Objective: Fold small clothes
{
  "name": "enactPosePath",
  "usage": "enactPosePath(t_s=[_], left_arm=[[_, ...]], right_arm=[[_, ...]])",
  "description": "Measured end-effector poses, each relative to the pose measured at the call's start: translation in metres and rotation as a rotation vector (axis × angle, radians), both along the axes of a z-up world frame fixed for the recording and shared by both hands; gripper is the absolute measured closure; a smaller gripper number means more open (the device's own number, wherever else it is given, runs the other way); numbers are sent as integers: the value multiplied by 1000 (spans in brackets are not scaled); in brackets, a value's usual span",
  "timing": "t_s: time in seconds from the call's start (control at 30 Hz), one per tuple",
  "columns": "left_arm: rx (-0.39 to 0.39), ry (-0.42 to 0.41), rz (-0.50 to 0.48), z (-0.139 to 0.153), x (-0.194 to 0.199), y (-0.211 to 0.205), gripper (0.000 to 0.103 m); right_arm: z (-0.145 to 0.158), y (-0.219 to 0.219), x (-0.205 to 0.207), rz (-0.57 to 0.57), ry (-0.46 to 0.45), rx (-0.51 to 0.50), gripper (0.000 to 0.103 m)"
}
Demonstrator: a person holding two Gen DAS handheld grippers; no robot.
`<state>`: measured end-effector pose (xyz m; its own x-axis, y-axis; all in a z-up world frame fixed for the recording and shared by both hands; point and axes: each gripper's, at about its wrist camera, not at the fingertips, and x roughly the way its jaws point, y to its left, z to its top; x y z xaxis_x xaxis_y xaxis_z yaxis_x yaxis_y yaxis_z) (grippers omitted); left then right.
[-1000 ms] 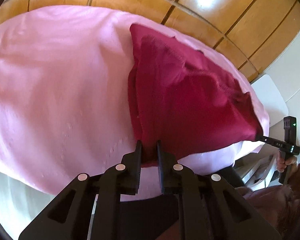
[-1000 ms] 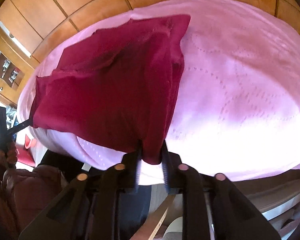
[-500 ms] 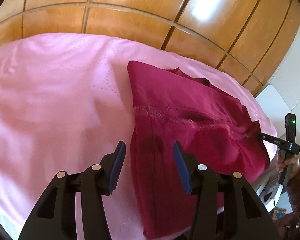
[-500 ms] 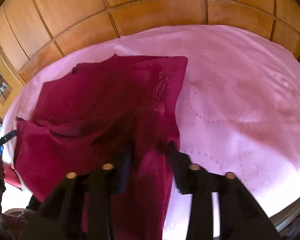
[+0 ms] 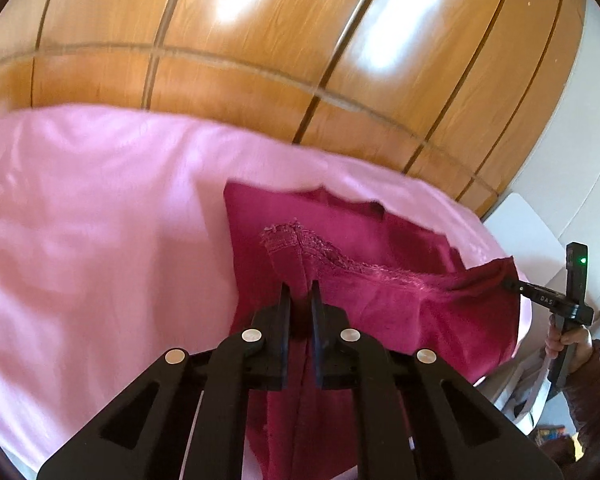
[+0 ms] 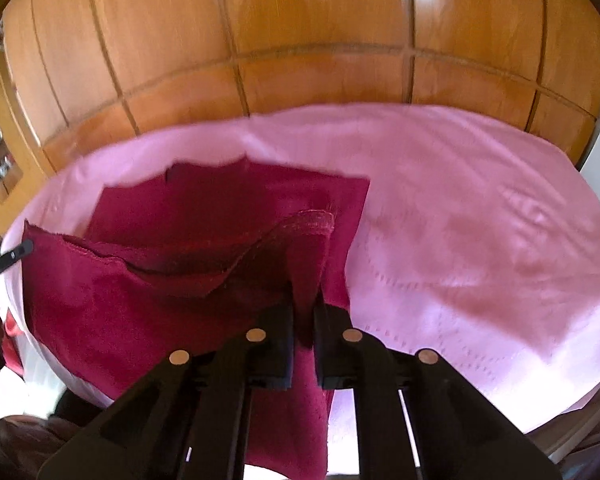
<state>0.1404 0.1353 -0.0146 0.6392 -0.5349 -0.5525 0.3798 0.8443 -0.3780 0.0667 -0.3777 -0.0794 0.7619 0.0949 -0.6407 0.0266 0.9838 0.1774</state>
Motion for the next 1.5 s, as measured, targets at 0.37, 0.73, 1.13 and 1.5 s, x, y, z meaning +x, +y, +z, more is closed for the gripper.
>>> enactPosePath(t_s=[0.37, 0.73, 1.13, 1.5], left_arm=[[90, -31, 90, 23, 99, -23, 96], [236, 206, 197, -62, 200, -49, 95], [285, 56, 232, -40, 124, -36, 93], [-51, 176, 141, -78, 15, 17, 49]], right_arm=[[17, -26, 112, -83, -19, 46, 96], [-68, -42, 196, -170, 207, 82, 96], [-44, -60, 82, -122, 152, 157, 44], [-70, -33, -19, 31, 166, 333, 48]])
